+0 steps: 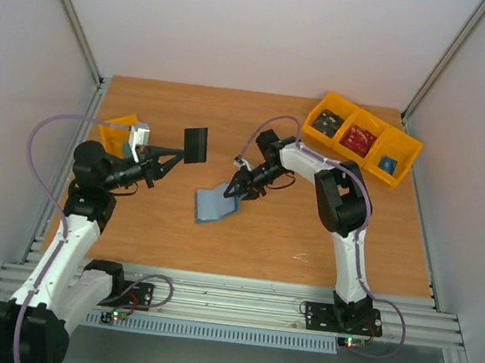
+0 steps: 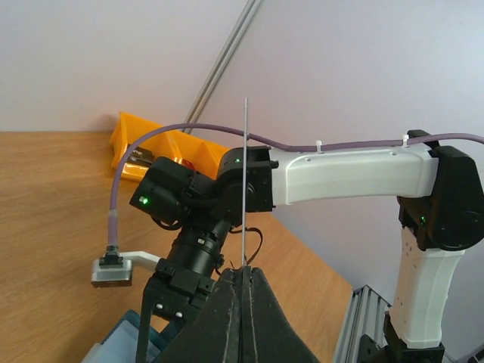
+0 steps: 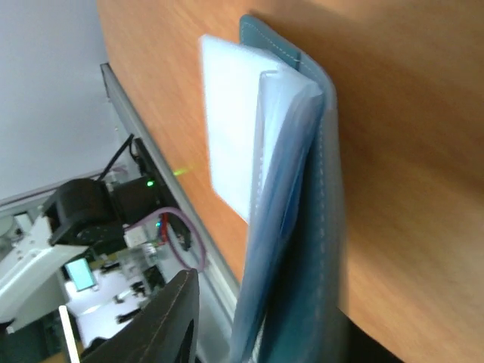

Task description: Take the credit cards out of the card holder

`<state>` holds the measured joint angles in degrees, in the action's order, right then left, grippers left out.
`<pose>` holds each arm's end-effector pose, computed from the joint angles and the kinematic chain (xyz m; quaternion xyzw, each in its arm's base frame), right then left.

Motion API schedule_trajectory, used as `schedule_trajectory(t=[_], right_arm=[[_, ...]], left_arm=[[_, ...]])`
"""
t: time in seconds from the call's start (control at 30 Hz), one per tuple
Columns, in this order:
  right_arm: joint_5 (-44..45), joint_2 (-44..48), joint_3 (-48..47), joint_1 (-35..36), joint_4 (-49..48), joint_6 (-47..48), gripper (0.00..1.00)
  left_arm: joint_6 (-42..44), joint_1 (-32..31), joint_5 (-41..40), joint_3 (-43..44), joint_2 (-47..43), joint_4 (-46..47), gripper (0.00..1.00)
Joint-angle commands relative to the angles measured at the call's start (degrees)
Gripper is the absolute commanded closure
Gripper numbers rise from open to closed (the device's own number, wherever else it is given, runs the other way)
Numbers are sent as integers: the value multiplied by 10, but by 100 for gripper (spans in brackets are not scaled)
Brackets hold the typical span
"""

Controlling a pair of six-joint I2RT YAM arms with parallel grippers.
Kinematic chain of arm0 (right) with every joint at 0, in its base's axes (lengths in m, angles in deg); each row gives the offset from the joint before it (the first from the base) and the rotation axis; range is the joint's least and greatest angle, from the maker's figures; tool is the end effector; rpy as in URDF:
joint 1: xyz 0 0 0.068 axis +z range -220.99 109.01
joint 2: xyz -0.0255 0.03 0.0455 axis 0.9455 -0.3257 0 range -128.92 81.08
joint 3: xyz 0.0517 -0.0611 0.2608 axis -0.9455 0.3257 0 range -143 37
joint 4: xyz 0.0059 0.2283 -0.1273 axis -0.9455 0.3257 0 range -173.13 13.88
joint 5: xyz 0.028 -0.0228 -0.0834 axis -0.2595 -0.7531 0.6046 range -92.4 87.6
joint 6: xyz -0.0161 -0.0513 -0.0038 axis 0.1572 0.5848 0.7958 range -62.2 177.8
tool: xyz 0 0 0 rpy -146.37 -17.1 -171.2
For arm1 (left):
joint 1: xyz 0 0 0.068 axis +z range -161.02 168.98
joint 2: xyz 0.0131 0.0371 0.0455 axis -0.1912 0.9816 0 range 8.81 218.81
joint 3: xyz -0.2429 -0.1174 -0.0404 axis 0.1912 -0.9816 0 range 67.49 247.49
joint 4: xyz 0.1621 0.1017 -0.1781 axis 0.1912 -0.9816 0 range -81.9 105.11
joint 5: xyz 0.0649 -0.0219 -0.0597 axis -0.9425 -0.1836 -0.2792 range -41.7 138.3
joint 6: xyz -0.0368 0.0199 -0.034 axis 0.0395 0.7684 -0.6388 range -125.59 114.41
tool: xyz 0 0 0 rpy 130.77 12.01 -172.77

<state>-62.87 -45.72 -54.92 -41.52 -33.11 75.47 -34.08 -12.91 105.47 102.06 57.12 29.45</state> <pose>0.3519 0.2344 0.1429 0.3658 -0.7821 -0.5044 0.0134 0.1888 -0.0360 0.3116 0.1888 0.6794 -0.4883 0.5142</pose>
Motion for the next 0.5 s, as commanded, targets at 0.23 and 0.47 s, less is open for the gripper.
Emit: schedule_trajectory(t=[0.23,0.47], right_arm=[[292,145,-67,-35,122,107,57],[334,311,-66,8,93,302,53]], left_arm=[[270,0,-44,57,-20,-196,100],[559,-18,-55,128,-26,-376,100]])
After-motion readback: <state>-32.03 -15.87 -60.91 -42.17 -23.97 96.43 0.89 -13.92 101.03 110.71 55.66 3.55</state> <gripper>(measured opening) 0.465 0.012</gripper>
